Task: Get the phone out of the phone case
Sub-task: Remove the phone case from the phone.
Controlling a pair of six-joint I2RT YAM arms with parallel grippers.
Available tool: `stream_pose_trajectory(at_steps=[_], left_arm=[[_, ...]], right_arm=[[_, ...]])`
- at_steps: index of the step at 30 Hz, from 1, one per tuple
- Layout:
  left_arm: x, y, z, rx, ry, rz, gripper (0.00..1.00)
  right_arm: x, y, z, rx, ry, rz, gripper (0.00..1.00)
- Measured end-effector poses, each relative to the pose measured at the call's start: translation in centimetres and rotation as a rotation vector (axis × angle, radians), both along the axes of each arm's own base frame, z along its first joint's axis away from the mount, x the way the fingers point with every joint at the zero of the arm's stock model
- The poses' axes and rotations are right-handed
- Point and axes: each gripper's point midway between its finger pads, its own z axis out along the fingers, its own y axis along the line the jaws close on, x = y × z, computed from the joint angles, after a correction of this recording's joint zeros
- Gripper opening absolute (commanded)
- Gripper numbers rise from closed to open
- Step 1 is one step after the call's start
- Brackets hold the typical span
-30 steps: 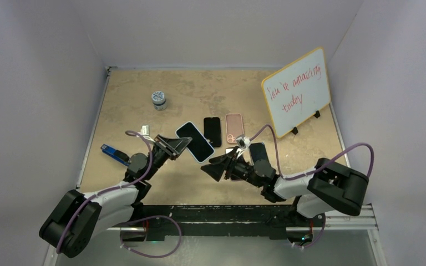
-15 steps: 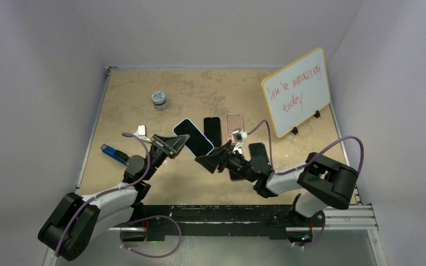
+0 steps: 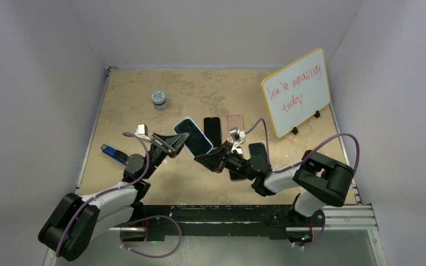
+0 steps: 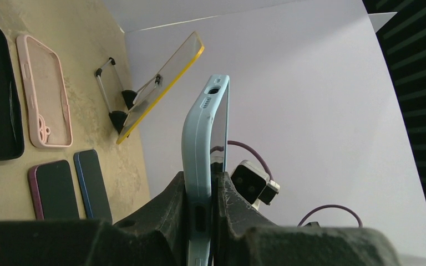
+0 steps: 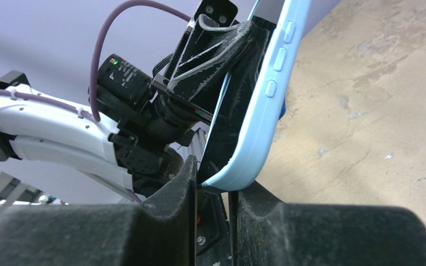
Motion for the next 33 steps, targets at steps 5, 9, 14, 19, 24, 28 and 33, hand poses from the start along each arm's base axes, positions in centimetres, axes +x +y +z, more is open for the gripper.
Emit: stream_pose_trajectory(at_steps=[5, 9, 14, 19, 24, 28, 33], left_arm=[[0.7, -0.9, 0.2, 0.019, 0.014, -0.042, 0.0], [1.0, -1.8, 0.7, 0.02, 0.021, -0.1, 0.0], [1.2, -2.9, 1.4, 0.052, 0.016, -0.171, 0.0], [1.4, -3.9, 1.0, 0.146, 0.023, -0.227, 0.0], [1.0, -4.3, -1.8, 0.26, 0.08, -0.279, 0.0], [0.6, -4.2, -2.4, 0.302, 0.074, -0.301, 0.0], [0.1, -3.6, -1.8, 0.339, 0.008, -0.331, 0.0]], right_arm=[[0.6, -0.4, 0.2, -0.033, -0.068, -0.028, 0.03], [0.7, -1.0, 0.8, -0.083, -0.16, -0.052, 0.01], [0.5, -1.7, 1.1, -0.166, -0.301, -0.064, 0.01], [-0.2, -2.0, -2.4, -0.379, -0.477, 0.004, 0.0], [-0.4, -2.8, -6.4, -0.565, -0.552, 0.064, 0.05], [-0.5, -3.1, -7.2, -0.604, -0.559, 0.079, 0.22], [-0.7, -3.2, -5.6, -0.561, -0.553, 0.062, 0.41]])
